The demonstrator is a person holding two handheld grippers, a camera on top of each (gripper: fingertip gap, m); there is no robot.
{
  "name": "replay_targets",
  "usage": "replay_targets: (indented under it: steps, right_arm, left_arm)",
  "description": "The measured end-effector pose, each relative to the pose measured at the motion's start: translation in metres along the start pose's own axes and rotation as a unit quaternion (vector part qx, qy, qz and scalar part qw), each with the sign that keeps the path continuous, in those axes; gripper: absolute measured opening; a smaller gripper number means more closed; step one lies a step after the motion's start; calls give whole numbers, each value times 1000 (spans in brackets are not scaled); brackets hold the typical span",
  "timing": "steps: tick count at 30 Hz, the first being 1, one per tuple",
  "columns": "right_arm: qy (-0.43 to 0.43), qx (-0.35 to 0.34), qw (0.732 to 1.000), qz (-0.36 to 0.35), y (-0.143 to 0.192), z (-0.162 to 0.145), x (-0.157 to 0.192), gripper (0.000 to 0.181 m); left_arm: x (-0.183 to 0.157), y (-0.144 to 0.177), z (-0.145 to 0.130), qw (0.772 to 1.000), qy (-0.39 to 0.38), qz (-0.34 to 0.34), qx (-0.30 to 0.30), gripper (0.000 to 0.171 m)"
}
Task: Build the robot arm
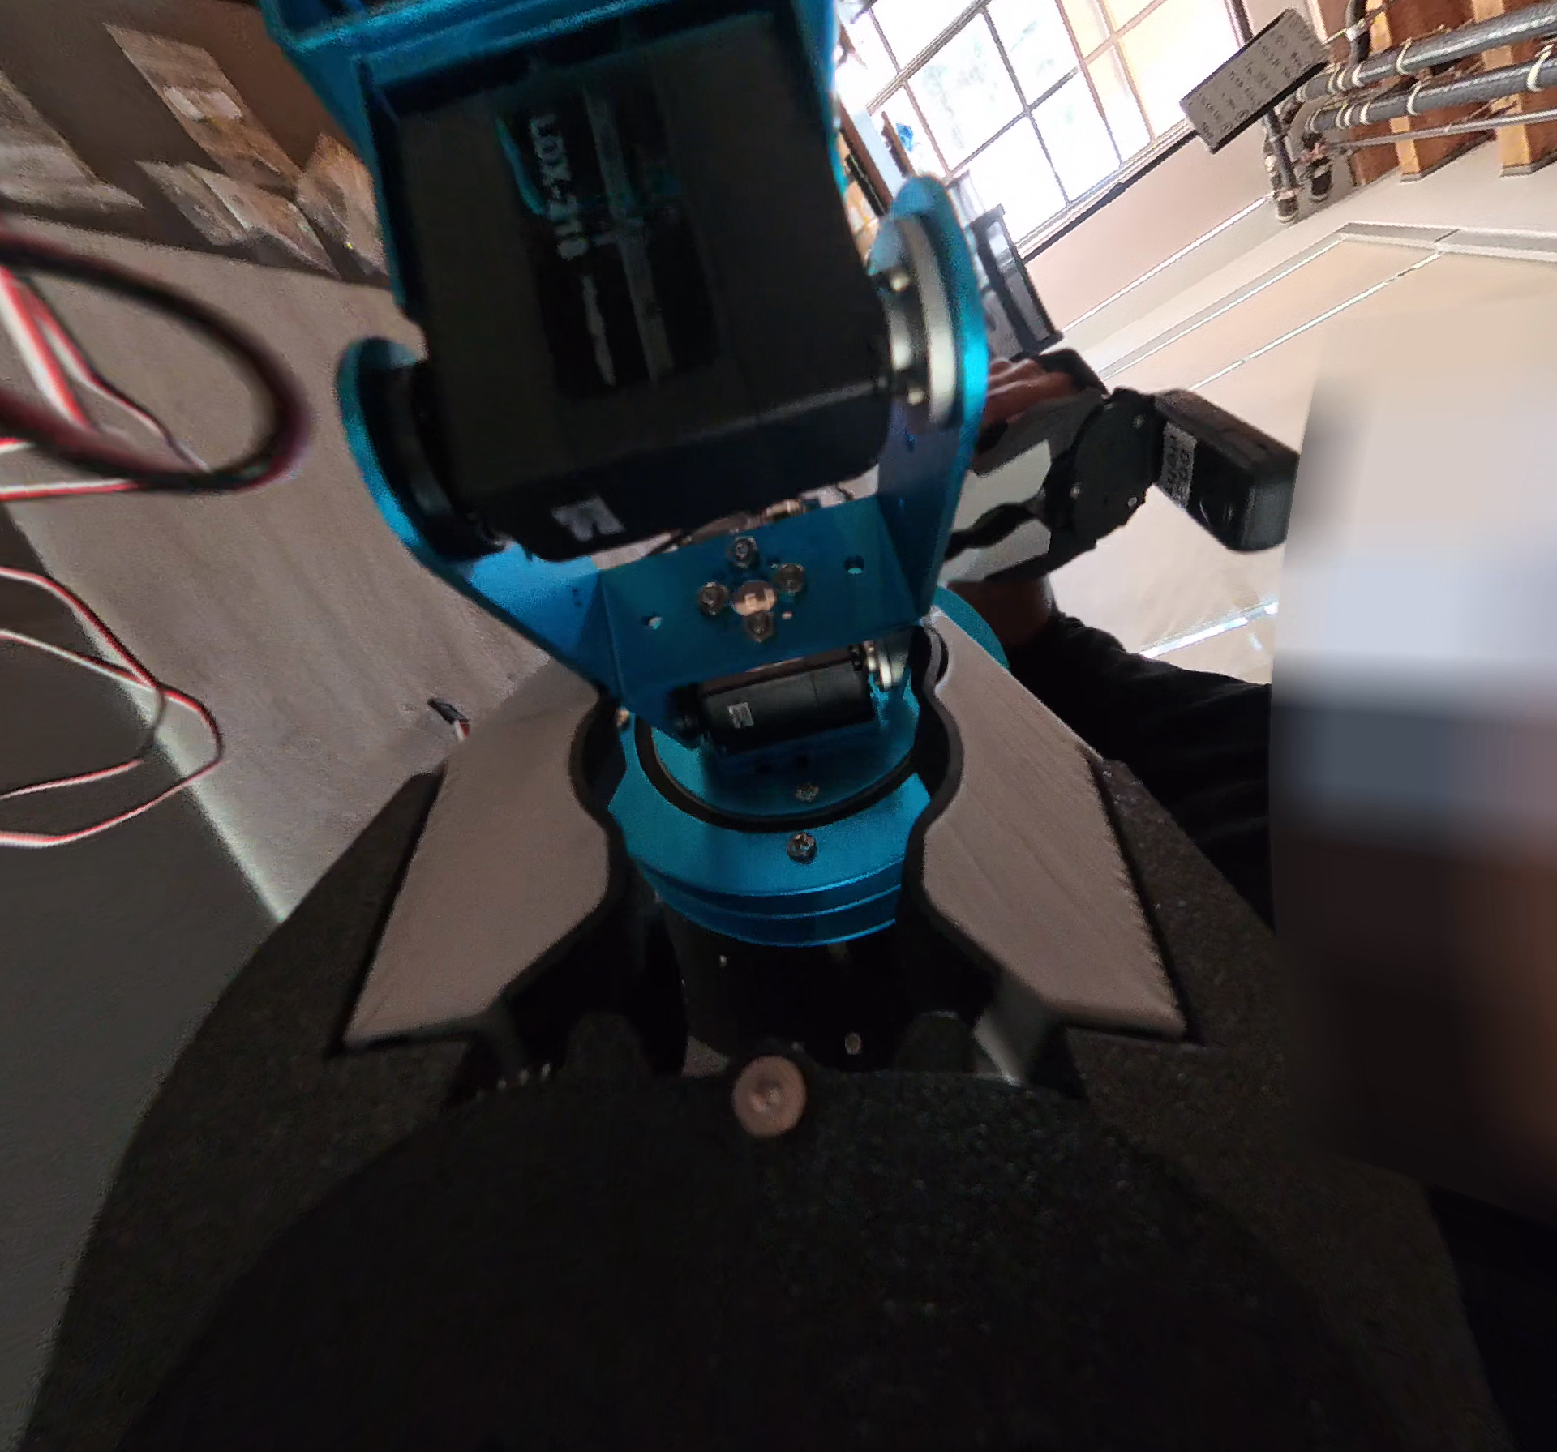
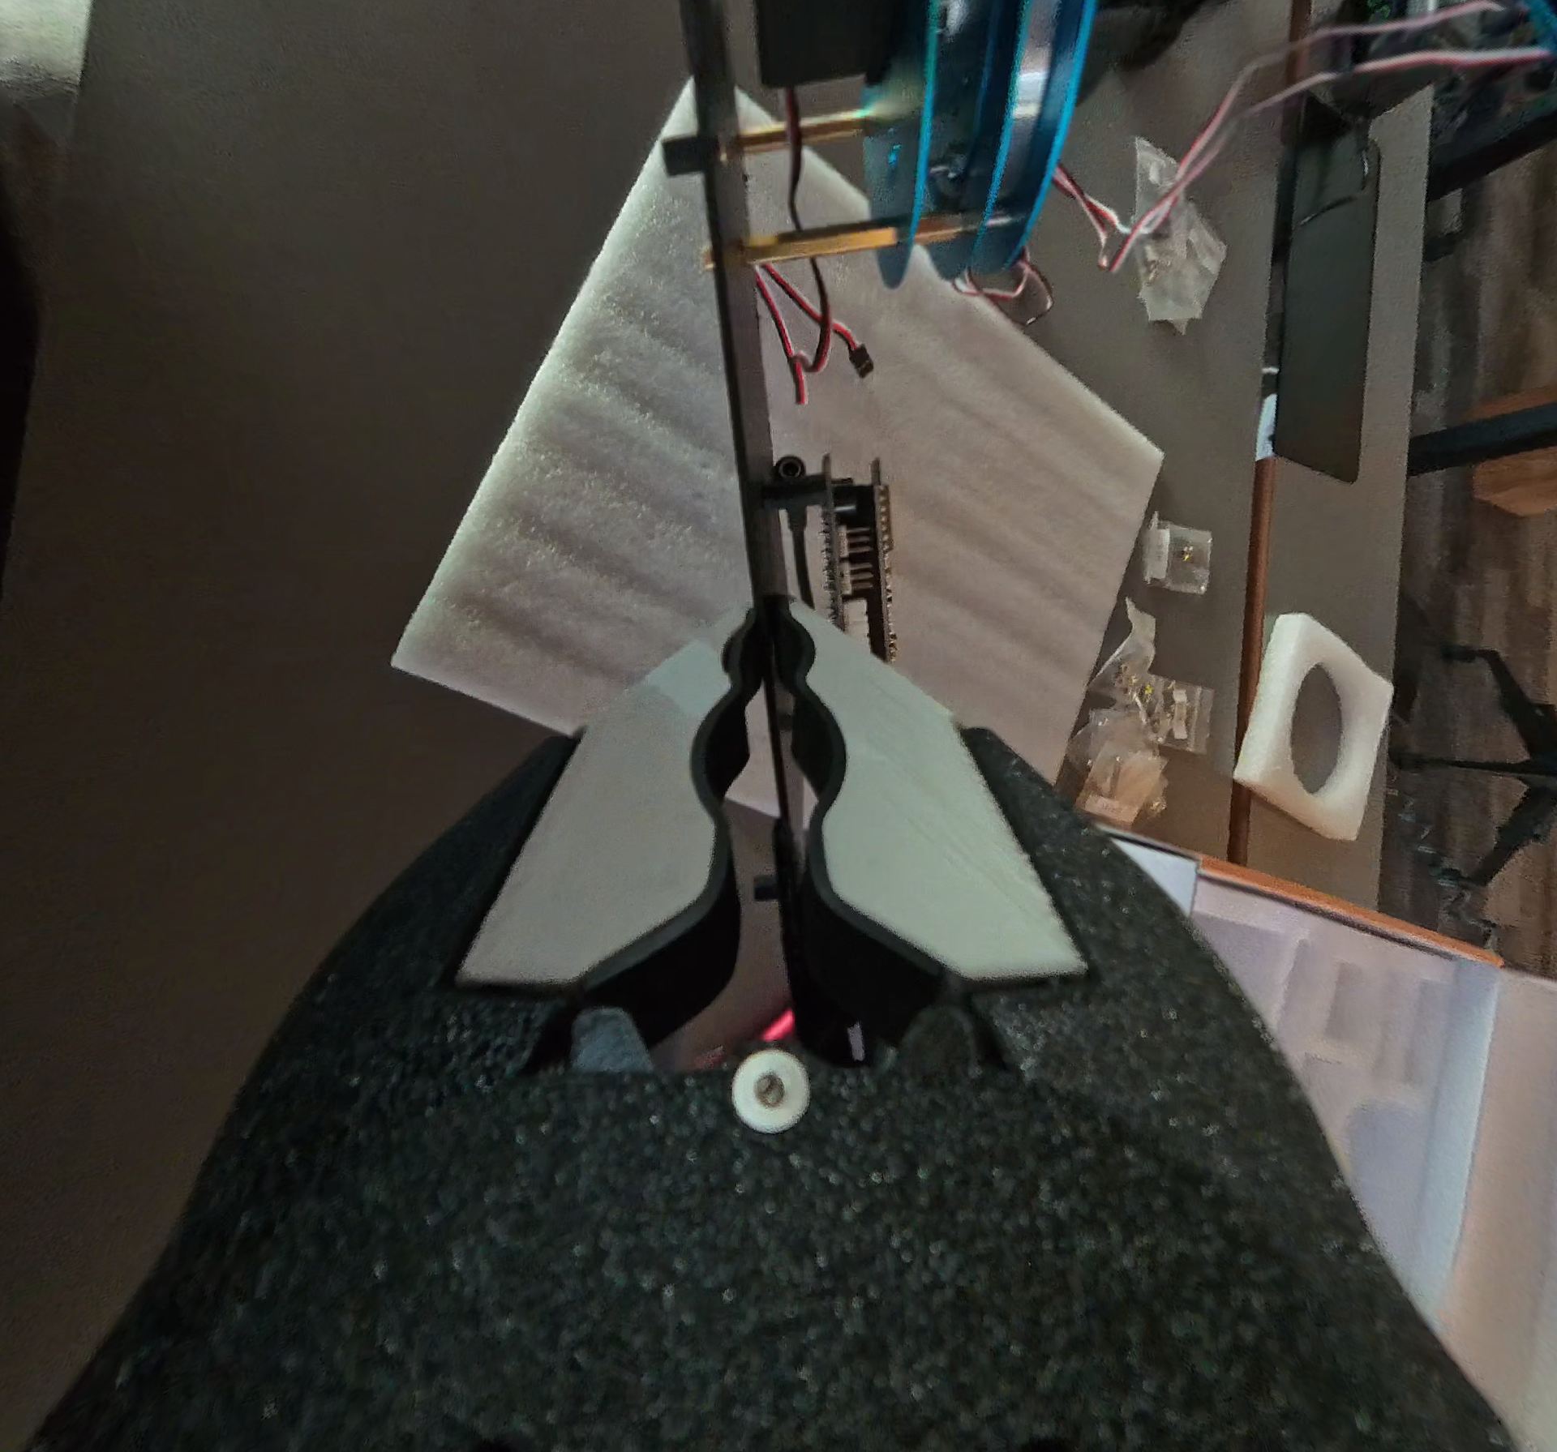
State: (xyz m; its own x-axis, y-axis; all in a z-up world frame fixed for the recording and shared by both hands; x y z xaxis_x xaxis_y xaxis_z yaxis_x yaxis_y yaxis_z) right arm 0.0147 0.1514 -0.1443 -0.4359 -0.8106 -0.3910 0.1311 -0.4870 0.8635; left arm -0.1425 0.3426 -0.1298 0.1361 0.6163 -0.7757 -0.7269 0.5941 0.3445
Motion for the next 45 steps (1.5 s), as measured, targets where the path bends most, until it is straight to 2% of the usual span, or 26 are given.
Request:
replay_targets:
  steps: [3,7,12,21,34,41,45]
  right_arm:
    - [-8,12,1000,17,0,-15,-5,0]
    - [-7,30,996,83,-9,-25,-13,0]
    - [-12,-2,985,172,-21,-25,-26,0]
    - [-29,-37,976,214,-32,-27,-47,1]
    - [-11,-45,975,216,-38,-28,-56,3]
    - [11,-40,980,196,-34,-22,-51,3]
    - [29,-34,987,155,-16,-14,-32,0]
  left_arm:
    - [13,-14,-14,999,25,-24,4,67]
    - [40,-28,-25,996,70,-57,11,67]
    - [68,-30,-20,990,107,-91,7,67]
    - [103,-36,-16,978,159,-133,5,69]
    - [113,-38,-21,975,176,-139,-10,70]
    - [102,-31,-25,981,150,-124,-24,69]
    - [84,-31,-22,987,110,-119,-12,68]
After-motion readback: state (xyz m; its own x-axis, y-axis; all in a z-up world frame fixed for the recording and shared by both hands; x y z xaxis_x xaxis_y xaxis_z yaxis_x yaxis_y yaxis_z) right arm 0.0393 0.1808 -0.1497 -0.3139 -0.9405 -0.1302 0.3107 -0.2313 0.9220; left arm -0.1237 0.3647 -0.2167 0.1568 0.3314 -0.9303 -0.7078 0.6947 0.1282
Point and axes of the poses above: each gripper's, where its closed fingertips meet, y back along the fingers, z out of its top, x = y × z across the jaws, the point moved 5 cm from there along y, back along the fingers, and after that the axes turned 13 degrees about x, right-handed, at the moved point
